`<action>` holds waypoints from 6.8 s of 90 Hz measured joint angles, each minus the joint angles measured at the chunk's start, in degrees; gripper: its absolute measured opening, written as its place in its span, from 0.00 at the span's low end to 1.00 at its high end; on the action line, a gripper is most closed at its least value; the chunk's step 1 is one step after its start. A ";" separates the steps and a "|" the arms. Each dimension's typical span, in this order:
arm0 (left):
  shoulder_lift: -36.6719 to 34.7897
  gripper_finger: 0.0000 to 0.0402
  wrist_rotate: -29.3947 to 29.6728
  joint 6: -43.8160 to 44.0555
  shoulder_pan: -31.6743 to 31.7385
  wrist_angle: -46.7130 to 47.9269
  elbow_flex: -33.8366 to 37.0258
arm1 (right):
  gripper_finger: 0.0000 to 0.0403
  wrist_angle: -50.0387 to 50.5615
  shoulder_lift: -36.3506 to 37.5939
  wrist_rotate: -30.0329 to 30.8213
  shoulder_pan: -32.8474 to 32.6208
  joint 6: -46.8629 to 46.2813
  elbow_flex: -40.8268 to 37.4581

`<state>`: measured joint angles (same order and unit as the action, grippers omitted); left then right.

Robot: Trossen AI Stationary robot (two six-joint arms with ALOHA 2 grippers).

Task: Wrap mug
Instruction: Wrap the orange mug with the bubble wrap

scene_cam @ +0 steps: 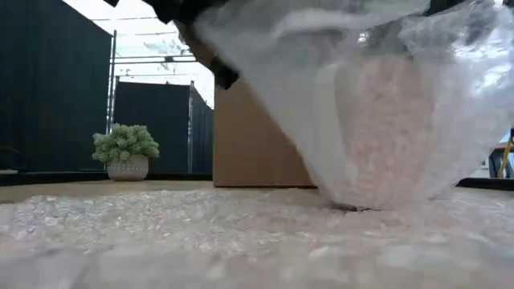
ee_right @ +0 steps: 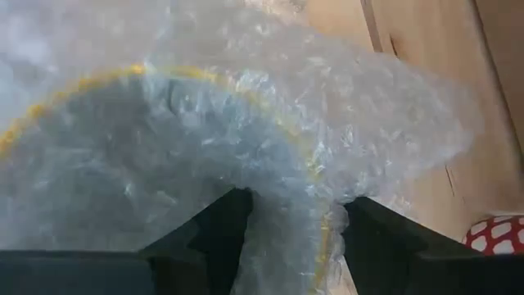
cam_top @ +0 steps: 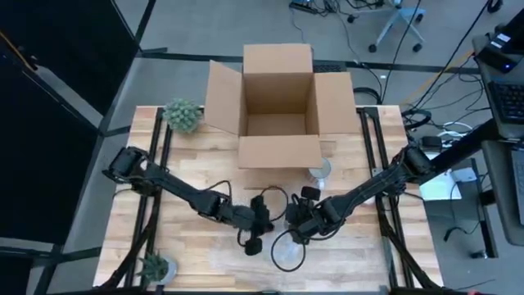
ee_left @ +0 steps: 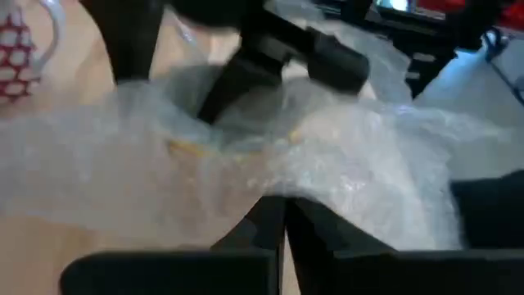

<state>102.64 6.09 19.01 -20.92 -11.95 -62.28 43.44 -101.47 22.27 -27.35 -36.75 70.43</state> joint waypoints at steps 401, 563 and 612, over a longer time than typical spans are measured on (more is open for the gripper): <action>12.61 0.00 -7.88 4.83 5.80 -21.20 -0.04 | 0.39 4.18 -5.54 -11.18 1.60 -3.18 2.42; -0.06 0.00 -0.34 1.29 3.99 -0.48 -0.53 | 0.39 0.19 -5.07 -13.43 1.27 0.42 4.02; 12.86 0.00 0.60 1.68 4.75 -17.42 -2.92 | 0.39 -0.11 -5.05 -12.92 0.83 1.13 3.91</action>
<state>115.51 6.69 20.69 -16.16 -29.37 -65.20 43.33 -106.52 9.35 -26.52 -35.62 74.35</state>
